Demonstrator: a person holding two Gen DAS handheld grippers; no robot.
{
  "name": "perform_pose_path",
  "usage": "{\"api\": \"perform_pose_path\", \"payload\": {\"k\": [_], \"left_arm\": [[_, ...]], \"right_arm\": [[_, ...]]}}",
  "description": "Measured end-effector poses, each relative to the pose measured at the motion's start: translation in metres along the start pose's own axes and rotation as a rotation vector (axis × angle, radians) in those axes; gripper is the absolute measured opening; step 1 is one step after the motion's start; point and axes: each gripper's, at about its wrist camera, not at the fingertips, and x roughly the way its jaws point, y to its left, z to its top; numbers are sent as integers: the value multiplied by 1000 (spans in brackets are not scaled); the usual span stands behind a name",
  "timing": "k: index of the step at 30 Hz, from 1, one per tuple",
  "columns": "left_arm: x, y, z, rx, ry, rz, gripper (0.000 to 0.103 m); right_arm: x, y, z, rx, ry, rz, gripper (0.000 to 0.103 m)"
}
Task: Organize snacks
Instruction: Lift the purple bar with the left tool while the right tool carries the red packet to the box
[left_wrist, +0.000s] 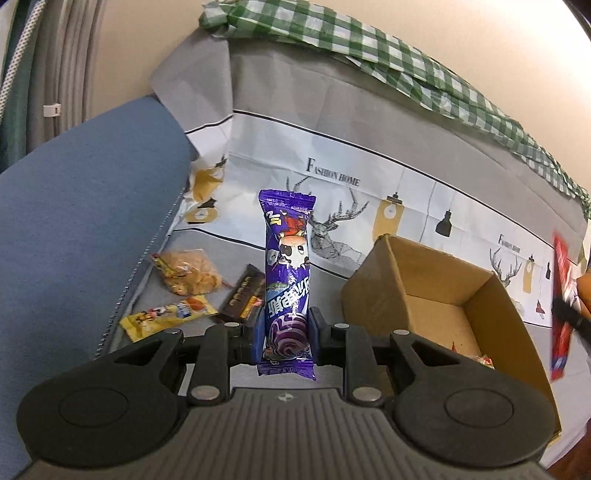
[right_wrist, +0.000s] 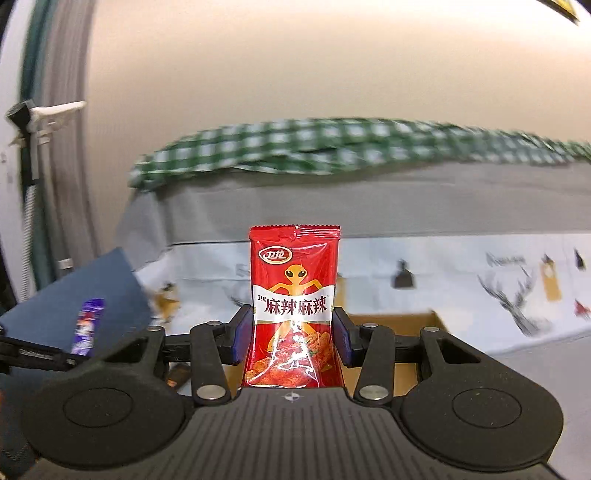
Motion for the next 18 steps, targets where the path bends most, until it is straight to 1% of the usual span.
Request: {"api": "perform_pose_path", "payload": {"k": [1, 2, 4, 6, 10, 14, 18], "left_arm": [[2, -4, 0, 7, -1, -2, 26], [2, -9, -1, 13, -2, -6, 26], [5, -19, -1, 26, -9, -23, 26], [6, -30, -1, 41, -21, -40, 26], [10, -55, -3, 68, -50, -83, 26], [14, -81, -5, 100, -74, -149, 26], [15, -110, -10, 163, -105, -222, 26]], "right_arm": [[1, -7, -7, 17, 9, -13, 47], [5, -18, -18, 48, 64, -33, 47], [5, -23, -20, 60, 82, -43, 47], [4, -33, -20, 73, 80, -45, 47], [2, -42, -24, 48, 78, -57, 47], [1, -54, -25, 43, 80, -66, 47], [1, -68, -25, 53, 83, -80, 47]]}}
